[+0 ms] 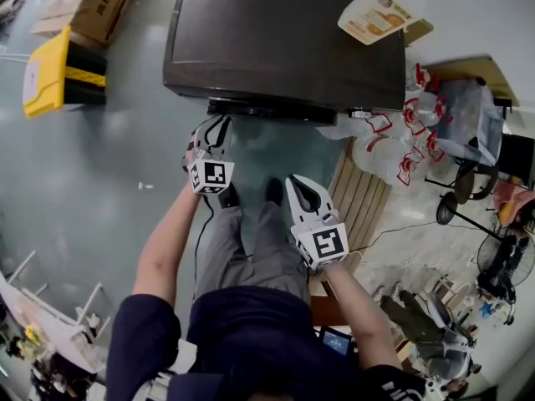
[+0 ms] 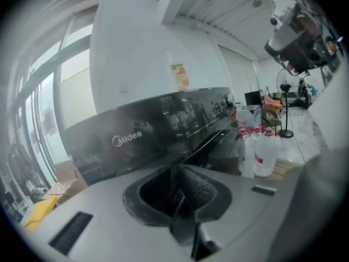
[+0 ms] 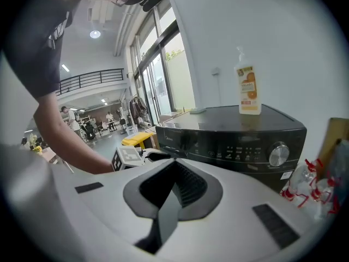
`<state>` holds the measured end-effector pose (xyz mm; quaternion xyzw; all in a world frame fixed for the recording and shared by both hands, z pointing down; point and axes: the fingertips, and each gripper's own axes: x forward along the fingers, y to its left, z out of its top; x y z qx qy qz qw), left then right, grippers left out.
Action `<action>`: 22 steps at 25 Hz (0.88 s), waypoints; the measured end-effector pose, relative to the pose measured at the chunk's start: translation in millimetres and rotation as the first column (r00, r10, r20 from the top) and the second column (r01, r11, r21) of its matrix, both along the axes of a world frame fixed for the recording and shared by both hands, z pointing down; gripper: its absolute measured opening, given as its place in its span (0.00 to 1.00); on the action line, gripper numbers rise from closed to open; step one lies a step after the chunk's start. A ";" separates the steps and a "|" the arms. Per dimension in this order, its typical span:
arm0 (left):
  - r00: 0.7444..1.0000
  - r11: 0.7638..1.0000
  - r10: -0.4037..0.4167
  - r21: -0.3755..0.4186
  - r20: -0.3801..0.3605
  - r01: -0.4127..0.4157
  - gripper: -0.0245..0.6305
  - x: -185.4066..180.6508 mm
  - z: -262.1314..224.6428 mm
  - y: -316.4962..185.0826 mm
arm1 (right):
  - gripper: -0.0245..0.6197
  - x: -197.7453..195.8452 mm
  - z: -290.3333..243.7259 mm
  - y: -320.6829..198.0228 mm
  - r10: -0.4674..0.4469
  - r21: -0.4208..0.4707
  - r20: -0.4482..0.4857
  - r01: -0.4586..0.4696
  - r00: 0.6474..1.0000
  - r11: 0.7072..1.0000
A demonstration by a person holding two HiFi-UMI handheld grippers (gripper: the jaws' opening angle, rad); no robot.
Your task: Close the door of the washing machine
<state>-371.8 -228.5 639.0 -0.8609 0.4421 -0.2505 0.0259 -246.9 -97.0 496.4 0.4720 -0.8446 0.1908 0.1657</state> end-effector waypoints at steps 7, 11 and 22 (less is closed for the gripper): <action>0.998 0.999 -0.002 0.050 -0.061 0.005 0.09 -2.0 -37.7 8.7 | 0.07 2.8 -25.0 -10.5 0.007 0.043 0.006 -0.007 1.000 0.999; 0.993 0.996 -0.014 0.086 -0.113 0.024 0.08 -6.1 -67.6 12.2 | 0.07 4.9 -39.9 -15.9 0.017 0.077 0.013 -0.018 1.000 0.997; 0.969 0.977 -0.033 0.195 -0.245 0.082 0.07 -23.2 -199.0 23.4 | 0.07 32.6 -112.4 -25.7 0.096 0.224 0.014 -0.096 0.995 0.970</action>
